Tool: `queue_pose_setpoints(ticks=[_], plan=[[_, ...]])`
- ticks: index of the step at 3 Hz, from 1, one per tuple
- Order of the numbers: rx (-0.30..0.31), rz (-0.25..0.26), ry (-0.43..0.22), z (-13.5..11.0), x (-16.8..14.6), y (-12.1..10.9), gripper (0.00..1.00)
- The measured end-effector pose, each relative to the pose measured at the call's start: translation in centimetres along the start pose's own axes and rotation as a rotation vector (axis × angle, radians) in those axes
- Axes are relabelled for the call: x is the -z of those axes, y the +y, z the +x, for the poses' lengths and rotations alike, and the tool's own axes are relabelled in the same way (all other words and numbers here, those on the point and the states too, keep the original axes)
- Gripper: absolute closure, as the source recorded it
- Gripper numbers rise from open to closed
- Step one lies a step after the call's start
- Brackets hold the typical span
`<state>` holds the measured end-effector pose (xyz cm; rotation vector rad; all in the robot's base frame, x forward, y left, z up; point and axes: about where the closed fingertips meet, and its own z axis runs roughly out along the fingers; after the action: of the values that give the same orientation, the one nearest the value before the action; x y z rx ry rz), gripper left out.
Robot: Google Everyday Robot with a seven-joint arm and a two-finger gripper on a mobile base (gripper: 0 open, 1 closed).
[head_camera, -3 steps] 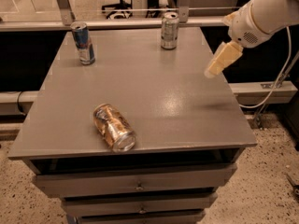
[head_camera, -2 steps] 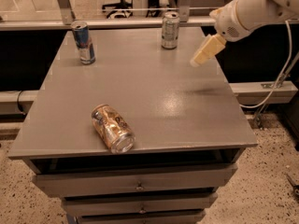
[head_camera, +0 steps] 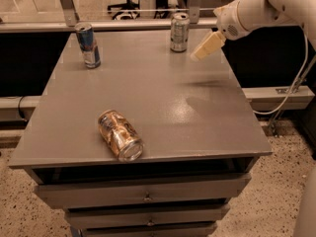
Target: Move 7up can near orange can
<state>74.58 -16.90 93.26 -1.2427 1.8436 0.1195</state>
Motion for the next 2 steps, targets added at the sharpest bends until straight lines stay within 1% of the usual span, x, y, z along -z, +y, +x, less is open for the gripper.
queue_pose_setpoints(ticks=[1,2], plan=[[0.011,-0.021,-0.025,-0.3,-1.8,-0.4,0.0],[-0.028,-0.035,-0.081,-0.4,-4.9,-2.1,0.0]])
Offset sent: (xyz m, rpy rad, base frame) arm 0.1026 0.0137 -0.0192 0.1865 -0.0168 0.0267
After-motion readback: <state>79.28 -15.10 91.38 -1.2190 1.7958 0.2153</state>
